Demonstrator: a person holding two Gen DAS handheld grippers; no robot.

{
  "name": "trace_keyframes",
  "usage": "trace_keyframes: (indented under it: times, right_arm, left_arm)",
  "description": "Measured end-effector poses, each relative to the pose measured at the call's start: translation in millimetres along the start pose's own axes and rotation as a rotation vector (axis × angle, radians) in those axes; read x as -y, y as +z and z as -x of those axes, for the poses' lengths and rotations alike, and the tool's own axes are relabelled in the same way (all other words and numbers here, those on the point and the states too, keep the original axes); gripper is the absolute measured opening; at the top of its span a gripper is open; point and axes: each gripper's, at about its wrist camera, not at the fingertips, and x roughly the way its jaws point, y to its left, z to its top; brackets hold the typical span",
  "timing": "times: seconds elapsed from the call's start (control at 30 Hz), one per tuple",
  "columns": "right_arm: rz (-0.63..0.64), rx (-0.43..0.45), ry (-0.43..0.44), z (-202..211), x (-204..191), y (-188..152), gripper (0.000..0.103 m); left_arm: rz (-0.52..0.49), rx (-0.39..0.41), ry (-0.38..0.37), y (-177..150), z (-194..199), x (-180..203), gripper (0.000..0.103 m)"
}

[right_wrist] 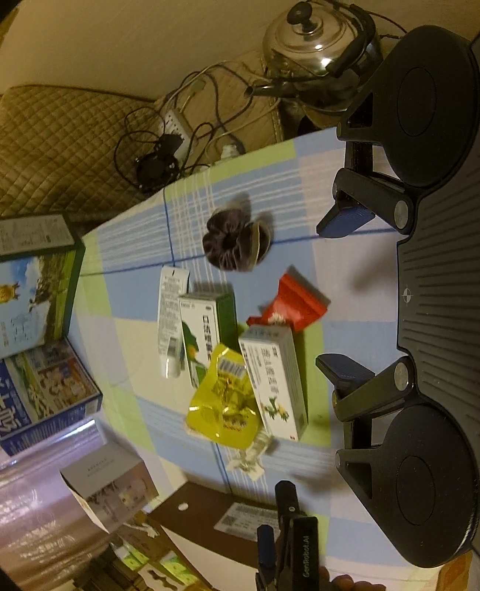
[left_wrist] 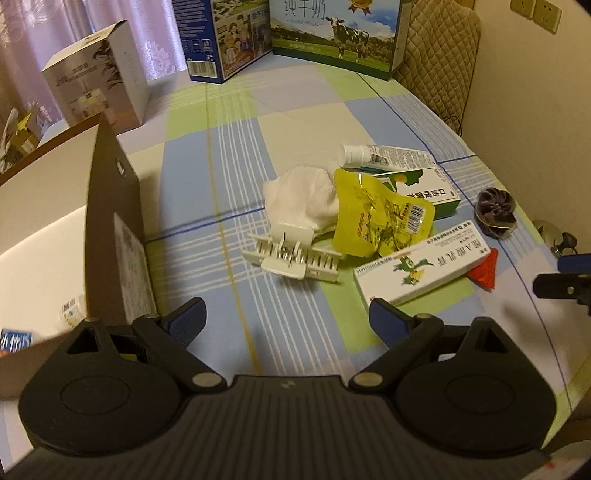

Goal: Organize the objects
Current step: 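Grasp the white hair claw clip with the left gripper while the right gripper grasps the brown scrunchie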

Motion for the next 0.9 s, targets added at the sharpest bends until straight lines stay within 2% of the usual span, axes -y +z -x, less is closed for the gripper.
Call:
trace_keyframes:
  times: [0.37,0.83,0.9]
  right_arm:
    - [-0.06,-0.016,-0.029,-8,17,3,0.067]
    - [-0.104,-0.02,-0.054,-18,33,13,0.067]
    - [-0.104,-0.015,-0.053,-19,36,15,0.067]
  left_arm:
    - [-0.064,-0.047,-0.007,25,-46,0,0.093]
    - [-0.113,-0.11,-0.016,35,-87,2,0.093]
    - [-0.116,-0.113,-0.02,35,-92,1,0.09]
